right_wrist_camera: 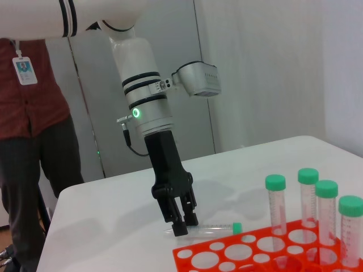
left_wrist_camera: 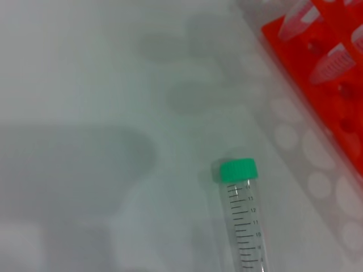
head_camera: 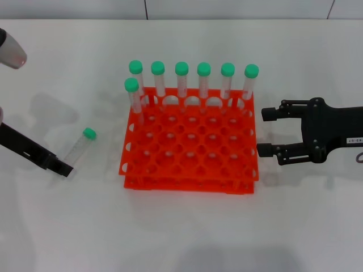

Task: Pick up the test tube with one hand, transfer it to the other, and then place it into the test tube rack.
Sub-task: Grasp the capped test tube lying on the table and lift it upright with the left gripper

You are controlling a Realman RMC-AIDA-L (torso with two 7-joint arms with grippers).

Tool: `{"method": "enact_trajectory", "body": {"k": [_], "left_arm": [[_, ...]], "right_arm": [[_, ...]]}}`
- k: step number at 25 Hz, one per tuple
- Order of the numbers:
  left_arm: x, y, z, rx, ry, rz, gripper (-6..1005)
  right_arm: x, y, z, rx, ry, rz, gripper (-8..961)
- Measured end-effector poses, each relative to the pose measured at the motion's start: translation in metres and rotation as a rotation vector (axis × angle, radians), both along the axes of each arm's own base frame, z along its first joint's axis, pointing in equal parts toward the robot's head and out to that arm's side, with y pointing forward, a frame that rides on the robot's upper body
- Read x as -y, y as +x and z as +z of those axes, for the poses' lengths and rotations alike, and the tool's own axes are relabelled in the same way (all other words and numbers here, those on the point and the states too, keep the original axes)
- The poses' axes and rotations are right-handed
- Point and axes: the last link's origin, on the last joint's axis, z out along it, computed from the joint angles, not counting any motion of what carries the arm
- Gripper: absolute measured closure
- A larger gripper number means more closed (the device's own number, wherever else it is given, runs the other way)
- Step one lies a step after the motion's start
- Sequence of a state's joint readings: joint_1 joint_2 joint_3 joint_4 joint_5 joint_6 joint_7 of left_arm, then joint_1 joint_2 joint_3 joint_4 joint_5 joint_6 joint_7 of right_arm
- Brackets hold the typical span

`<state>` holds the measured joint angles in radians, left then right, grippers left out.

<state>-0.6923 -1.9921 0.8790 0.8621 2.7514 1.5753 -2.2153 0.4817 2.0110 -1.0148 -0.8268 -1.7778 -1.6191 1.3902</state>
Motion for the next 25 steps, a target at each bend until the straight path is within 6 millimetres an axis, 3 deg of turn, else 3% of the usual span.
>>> {"method": "enact_trajectory", "body": {"k": [4,10,25], "left_arm": [[0.0007,-0.0001,-0.0002,-0.001,-0.004,0.002,495],[0.0019,-0.0012,-0.0002,-0.001,-0.005,0.008,580],[0.0025,-0.0005,-0.0022,-0.007,-0.013,0.010,588]], "right_arm": [[0.0000,0.0000,0.0001,0.000,0.000,0.000,172],[-0.0001,0.0001,0.0005,-0.001,0.002,0.000,172],[0.0001,0.0000,0.0004,-0.001,0.000,0.000,172]]}}
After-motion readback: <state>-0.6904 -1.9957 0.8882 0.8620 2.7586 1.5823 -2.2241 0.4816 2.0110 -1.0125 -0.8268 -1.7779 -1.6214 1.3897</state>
